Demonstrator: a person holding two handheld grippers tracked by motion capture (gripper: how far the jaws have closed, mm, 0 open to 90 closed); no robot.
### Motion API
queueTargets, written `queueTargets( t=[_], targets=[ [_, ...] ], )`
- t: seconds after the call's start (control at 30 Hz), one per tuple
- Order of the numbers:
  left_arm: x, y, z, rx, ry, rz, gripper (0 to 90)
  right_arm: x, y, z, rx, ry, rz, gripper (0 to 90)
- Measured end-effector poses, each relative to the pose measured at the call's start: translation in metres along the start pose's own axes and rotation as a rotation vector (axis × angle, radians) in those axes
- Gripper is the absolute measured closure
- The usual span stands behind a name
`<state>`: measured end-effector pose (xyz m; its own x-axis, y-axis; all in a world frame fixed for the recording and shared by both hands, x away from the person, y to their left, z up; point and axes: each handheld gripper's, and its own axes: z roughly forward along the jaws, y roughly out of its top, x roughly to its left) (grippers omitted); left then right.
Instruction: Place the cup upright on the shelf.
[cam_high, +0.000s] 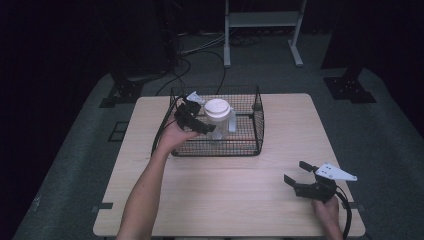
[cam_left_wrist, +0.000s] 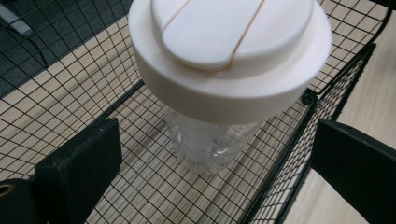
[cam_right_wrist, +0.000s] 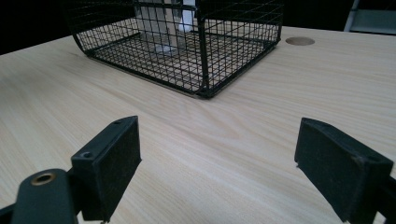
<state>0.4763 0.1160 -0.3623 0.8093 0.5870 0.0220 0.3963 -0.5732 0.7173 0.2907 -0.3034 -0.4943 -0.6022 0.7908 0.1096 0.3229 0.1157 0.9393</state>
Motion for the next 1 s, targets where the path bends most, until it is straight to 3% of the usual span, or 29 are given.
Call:
queueTargets(
  t=[0.33,1.0],
  targets=[
    [-0.011,-0.005,-0.016,-0.015,0.019,0.025,1.5,-0.002,0.000,-0.002,-0.013,0.000,0.021,13.4],
    [-0.041,-0.024,-0.055,-0.065,-0.027,0.070,1.5,-0.001,0.000,-0.003,-0.009,0.005,0.024,13.4]
  ],
)
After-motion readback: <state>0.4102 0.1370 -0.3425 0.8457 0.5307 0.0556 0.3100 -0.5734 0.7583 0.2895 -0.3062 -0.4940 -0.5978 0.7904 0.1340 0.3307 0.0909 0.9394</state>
